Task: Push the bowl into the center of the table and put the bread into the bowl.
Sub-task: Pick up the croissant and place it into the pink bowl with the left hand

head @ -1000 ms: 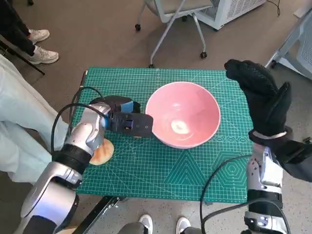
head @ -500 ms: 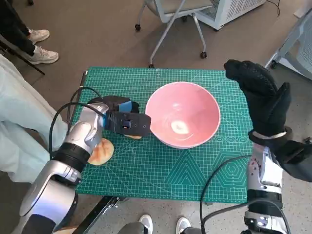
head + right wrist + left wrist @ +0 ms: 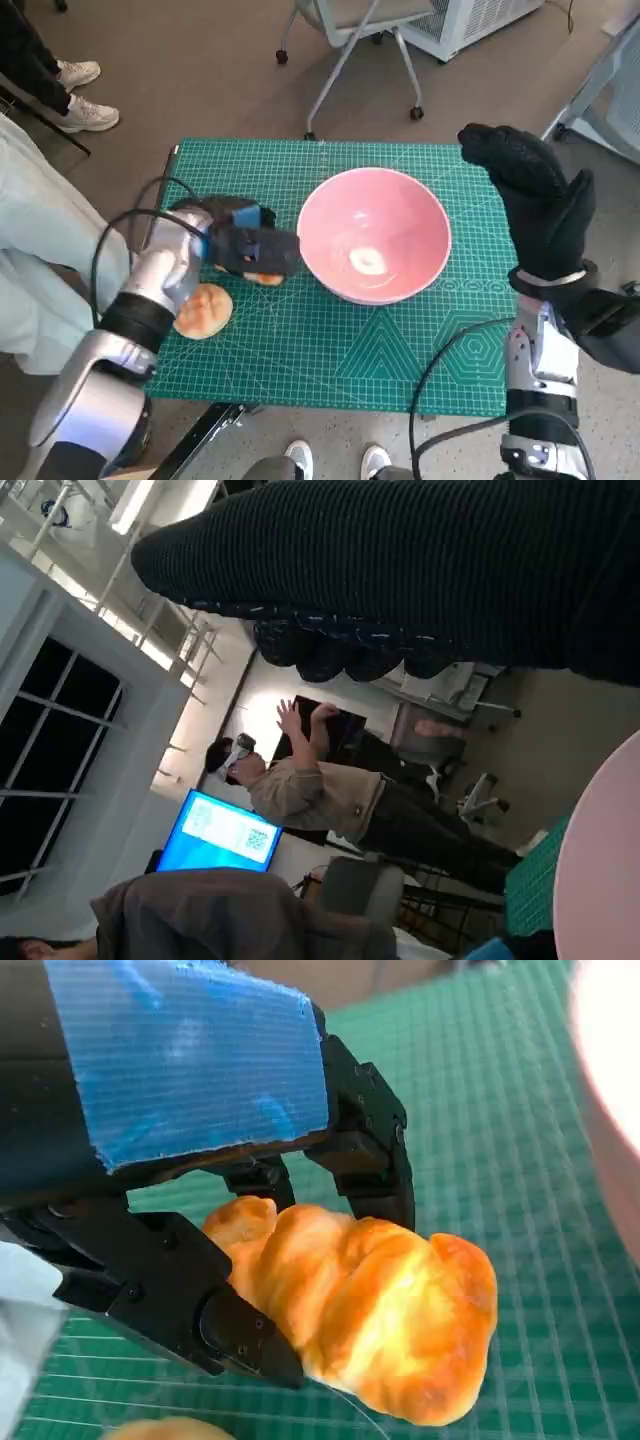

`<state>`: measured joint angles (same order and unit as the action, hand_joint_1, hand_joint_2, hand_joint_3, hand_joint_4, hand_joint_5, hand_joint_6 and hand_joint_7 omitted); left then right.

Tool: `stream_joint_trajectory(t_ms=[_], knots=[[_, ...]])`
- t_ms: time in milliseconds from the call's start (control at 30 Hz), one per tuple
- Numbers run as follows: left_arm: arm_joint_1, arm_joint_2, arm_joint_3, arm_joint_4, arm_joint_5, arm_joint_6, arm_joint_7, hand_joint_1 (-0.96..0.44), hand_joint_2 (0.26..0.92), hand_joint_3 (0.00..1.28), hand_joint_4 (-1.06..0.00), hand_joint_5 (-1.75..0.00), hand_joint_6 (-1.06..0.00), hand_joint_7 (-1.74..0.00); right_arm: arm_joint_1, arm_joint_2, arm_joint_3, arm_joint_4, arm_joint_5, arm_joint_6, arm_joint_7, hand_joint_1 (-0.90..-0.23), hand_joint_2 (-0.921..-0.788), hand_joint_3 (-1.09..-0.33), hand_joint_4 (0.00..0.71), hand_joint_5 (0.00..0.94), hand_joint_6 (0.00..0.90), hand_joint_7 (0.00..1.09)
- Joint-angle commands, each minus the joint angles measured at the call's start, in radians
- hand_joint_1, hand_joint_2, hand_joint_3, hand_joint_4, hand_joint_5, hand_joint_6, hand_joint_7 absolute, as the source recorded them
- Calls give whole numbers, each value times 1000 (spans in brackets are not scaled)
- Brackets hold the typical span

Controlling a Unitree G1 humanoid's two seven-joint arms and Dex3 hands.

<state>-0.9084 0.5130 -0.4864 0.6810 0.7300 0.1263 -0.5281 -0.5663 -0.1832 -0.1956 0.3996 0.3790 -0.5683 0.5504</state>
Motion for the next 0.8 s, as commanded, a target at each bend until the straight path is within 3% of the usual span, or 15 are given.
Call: stream_joint_trajectory(t_ms=[33, 200, 400, 600, 800], knots=[[38, 50, 72, -223, -26, 66, -41, 2, 890, 84, -779, -1116, -629, -1123, 24, 1, -2, 15, 4, 10, 7, -676, -921, -756, 191, 0, 127, 396], [88, 78, 155, -430, -55, 79, -25, 2, 890, 74, -786, -1138, -654, -1065, 26, 2, 0, 6, 4, 14, 5, -674, -921, -756, 192, 0, 128, 394], [101, 86, 228, -596, -86, 84, -15, 2, 888, 66, -798, -1070, -658, -1115, 25, 4, 2, 5, 4, 14, 5, -672, -921, -757, 191, 0, 128, 390], [80, 69, 266, -679, -117, 53, 5, 2, 887, 57, -815, -1005, -665, -1153, 24, 6, 4, 7, 4, 13, 7, -671, -921, -758, 190, 0, 129, 388], [29, 35, 240, -708, -104, 73, -9, 2, 888, 48, -825, -964, -674, -1171, 26, 4, 2, 7, 5, 10, 9, -670, -921, -760, 189, 0, 128, 387]])
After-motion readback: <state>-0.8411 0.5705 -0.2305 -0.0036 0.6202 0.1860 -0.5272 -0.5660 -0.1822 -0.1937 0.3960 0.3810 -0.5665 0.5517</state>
